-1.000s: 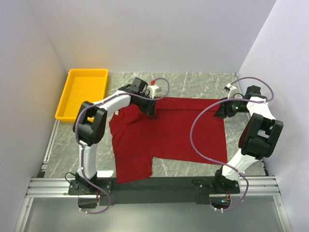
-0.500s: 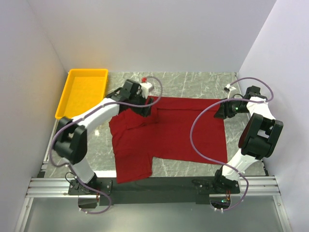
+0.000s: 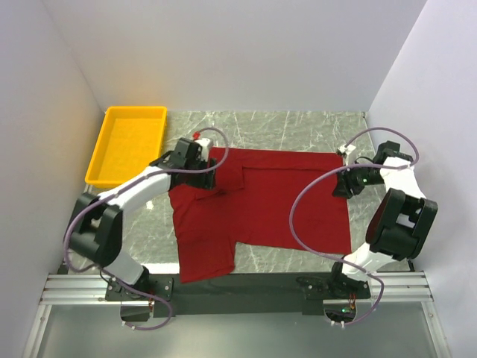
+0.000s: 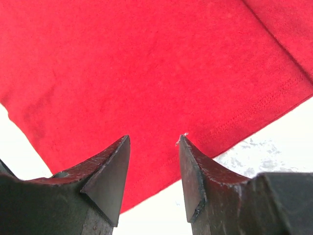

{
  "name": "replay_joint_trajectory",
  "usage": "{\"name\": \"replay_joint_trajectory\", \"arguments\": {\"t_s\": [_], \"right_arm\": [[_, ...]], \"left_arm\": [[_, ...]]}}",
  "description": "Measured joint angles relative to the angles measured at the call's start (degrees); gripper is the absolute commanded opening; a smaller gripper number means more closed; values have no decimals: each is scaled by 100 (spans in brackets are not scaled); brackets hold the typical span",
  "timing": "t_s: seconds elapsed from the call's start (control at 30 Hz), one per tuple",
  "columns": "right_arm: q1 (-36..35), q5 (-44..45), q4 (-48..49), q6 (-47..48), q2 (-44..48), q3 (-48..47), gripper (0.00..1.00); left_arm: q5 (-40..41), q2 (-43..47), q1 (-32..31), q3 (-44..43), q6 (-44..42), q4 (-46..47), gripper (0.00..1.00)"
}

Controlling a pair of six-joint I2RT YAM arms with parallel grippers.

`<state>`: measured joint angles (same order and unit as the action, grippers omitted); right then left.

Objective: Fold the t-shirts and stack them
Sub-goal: Fold the tshirt

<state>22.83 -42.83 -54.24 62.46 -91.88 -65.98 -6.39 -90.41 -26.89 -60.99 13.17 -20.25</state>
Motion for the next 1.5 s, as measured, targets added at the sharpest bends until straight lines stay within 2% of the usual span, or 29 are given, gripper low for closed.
{"name": "replay_joint_trajectory", "arguments": {"t_s": [0.13, 0.23, 0.27, 0.43, 0.6, 0.7, 0.87, 1.0, 1.03, 1.2, 1.5], "right_arm": [[-9, 111, -162, 376, 275, 76, 52], [-9, 234, -330, 671, 472, 83, 53], [-9, 306, -404, 811, 570, 101, 53], [-20, 688, -791, 1600, 1226, 501, 54], [-216, 1204, -1078, 2312, 1976, 1209, 54], [-496, 1508, -1093, 2490, 2337, 1729, 54], [-953, 1827, -994, 2428, 2612, 2302, 54], [-1178, 1993, -782, 2146, 2660, 2498, 54], [-1207, 2011, -748, 2107, 2658, 2511, 54], [-1235, 2140, -509, 1803, 2594, 2518, 54], [-1237, 2269, -501, 1648, 2413, 2479, 54]], "left_arm": [[164, 761, 264, 350, 507, -11, 69], [238, 1576, 581, 605, 964, -15, 86], [289, 1904, 706, 706, 1169, 4, 97], [586, 3320, 1320, 1176, 2286, -245, 99], [422, 3803, 1698, 1692, 3303, -608, 96], [229, 3665, 1731, 2017, 3825, -925, 93], [-4, 3331, 1733, 2245, 4496, -1530, 82], [-162, 3021, 1733, 2247, 4811, -1891, 75], [-199, 2935, 1733, 2262, 4883, -1987, 71], [-289, 2702, 1733, 2535, 5128, -2267, 67], [-431, 2131, 1676, 3040, 5375, -2028, 58]]}}
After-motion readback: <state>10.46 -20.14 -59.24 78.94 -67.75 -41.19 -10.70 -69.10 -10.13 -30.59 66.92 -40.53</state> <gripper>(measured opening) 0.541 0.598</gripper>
